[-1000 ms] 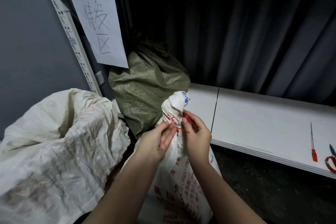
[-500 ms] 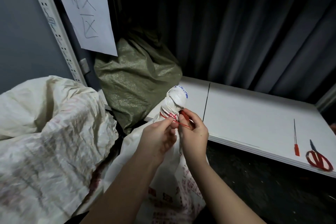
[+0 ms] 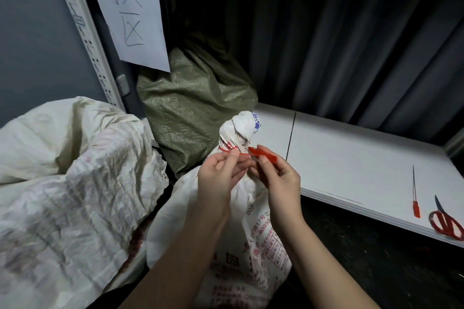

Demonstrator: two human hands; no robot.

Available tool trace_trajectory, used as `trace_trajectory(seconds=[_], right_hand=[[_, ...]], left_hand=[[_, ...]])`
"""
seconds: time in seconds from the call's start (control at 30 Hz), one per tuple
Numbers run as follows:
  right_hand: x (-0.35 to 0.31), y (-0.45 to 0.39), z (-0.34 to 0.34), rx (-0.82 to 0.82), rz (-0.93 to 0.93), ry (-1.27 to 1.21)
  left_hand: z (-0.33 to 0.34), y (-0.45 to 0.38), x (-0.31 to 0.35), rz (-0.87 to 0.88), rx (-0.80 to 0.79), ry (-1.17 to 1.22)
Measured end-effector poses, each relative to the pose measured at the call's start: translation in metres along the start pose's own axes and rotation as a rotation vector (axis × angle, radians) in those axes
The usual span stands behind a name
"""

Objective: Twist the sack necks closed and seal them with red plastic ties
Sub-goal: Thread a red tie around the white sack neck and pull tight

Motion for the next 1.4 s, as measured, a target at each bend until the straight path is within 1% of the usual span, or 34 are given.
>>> trace_trajectory(seconds=[0.17, 0.43, 0.7, 0.93, 1.23, 1.4], right_hand=[[-0.0023, 0.0008, -0.0011, 0.001, 0.002, 0.006], [-0.0044, 0.0016, 0.0004, 0.004, 0.005, -0.058], [-0.0048, 0.002, 0.0017, 0.003, -0.011, -0.027], [-0.0031, 0.0034, 0.0029, -0.007, -0.018, 0.019], [-0.0005, 0.0037, 0.0039, 0.002, -0.013, 0.01], [0.0004, 0.0038, 0.0034, 0.006, -0.017, 0.011]], left_hand=[[-0.0008, -0.0026, 0.0003, 0.111, 0.032, -0.033], [-0.0034, -0.0052, -0.0035, 0.182, 0.05, -0.109], [-0.0025, -0.0051, -0.0014, 0.182, 0.035, -0.101], [-0.0048, -0.0058, -0.0018, 0.136, 0.0, -0.068], [-0.0082, -0.0073, -0.0002, 0.157, 0.036, -0.072], [-0.0073, -0.0072, -0.0027, 0.143, 0.012, -0.077]])
Point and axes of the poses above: each hand's wrist, its own y-axis away from the middle knuckle, its own z-axis out of the palm, x = y × z, the point moved 3 cm from there along -y, towards the middle knuckle, and after that the axes turned 8 degrees about -x, right-handed, at the moved point
